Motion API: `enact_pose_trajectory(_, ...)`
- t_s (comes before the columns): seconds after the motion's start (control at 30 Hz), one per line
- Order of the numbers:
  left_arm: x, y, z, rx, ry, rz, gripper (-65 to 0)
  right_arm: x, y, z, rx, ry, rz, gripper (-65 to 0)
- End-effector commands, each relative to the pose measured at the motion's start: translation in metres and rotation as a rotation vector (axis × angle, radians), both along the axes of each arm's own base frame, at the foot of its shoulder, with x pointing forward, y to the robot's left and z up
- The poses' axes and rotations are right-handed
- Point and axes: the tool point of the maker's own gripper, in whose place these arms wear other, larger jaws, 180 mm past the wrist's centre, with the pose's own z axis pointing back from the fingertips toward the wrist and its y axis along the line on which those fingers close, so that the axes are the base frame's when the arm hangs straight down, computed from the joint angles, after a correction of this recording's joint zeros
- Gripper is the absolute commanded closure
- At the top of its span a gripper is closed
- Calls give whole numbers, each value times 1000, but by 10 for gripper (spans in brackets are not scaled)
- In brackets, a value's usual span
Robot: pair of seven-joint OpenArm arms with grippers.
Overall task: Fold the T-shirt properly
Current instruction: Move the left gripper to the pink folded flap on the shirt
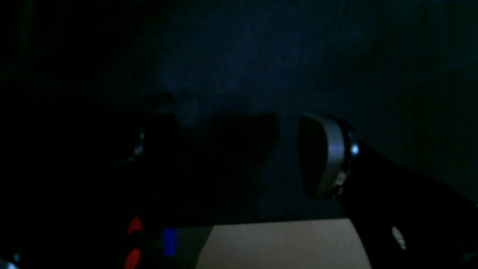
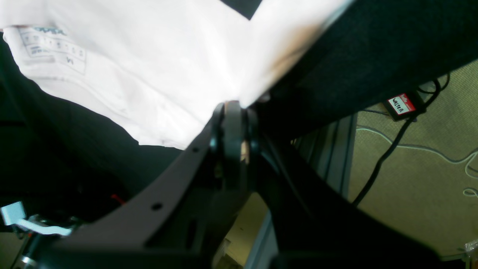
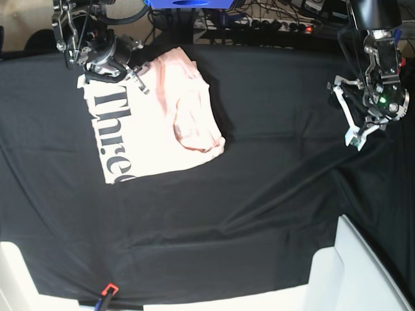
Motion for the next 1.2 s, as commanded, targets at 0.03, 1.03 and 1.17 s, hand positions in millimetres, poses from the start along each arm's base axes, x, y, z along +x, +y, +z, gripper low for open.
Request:
enact_pose_trajectory(0.03,10,9,12,25,-34,-6,-459,4,4,6,20,-20,4,-10)
enact_pose_trajectory(1.03,50,-149,28,-636,-111,-74,-469,42,-73,24,-197,-186,10,-325)
enact_pose_trajectory(1.17,48,-175,30,-722,-102,-96,-576,48,-77,34,-209,-218,24,-325)
